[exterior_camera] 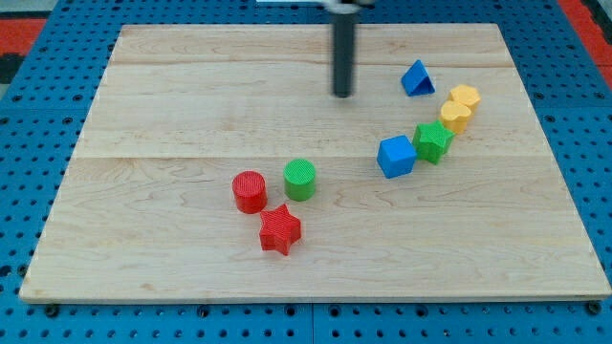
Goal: Push the blue triangle to the top right
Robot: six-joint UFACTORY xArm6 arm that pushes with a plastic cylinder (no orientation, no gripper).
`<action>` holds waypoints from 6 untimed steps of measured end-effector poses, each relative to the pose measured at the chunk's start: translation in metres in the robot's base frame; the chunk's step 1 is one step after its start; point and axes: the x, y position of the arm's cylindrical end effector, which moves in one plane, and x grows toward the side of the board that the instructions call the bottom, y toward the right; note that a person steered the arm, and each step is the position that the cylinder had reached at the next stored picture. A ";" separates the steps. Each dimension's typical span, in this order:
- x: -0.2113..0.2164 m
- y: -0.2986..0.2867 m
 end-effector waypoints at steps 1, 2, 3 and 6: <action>0.000 0.073; -0.016 0.076; -0.078 0.090; 0.035 0.025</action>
